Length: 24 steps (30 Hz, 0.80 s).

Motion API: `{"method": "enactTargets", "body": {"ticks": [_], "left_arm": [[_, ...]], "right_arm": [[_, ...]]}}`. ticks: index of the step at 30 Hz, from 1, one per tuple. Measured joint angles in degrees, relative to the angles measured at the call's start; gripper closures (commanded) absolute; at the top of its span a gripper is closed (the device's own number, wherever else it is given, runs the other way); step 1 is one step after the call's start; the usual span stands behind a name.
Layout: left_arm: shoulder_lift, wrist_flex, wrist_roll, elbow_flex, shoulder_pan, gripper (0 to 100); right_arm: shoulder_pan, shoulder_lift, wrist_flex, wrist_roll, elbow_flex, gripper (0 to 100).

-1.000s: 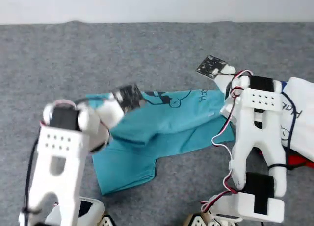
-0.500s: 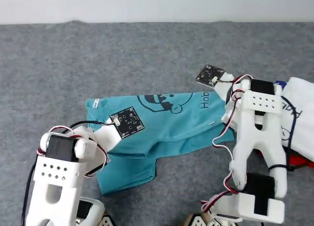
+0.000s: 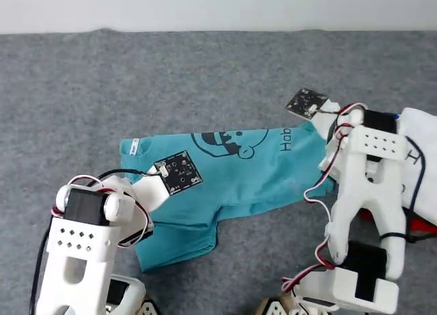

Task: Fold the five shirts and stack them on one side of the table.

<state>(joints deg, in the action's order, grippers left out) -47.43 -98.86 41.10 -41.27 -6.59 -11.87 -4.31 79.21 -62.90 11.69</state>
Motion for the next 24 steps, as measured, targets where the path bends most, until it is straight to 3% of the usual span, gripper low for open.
{"method": "enactTargets", "body": {"ticks": [11,18,21,24], "left_arm": [[0.0,0.0,0.2,0.2,0.0,85],[0.0,-0.1,0.3,9.8,0.3,85],[0.0,-0.2,0.3,13.5,4.0,85],[0.0,-0.2,0.3,15.6,12.7,85]], "right_arm": [[0.0,0.0,2.7,0.0,-4.5,77.5],[1.4,0.0,3.9,0.0,-4.5,84.8],[5.3,0.0,7.4,0.0,-4.7,86.6],[10.4,-0.1,11.3,0.5,-7.2,86.7]]}}
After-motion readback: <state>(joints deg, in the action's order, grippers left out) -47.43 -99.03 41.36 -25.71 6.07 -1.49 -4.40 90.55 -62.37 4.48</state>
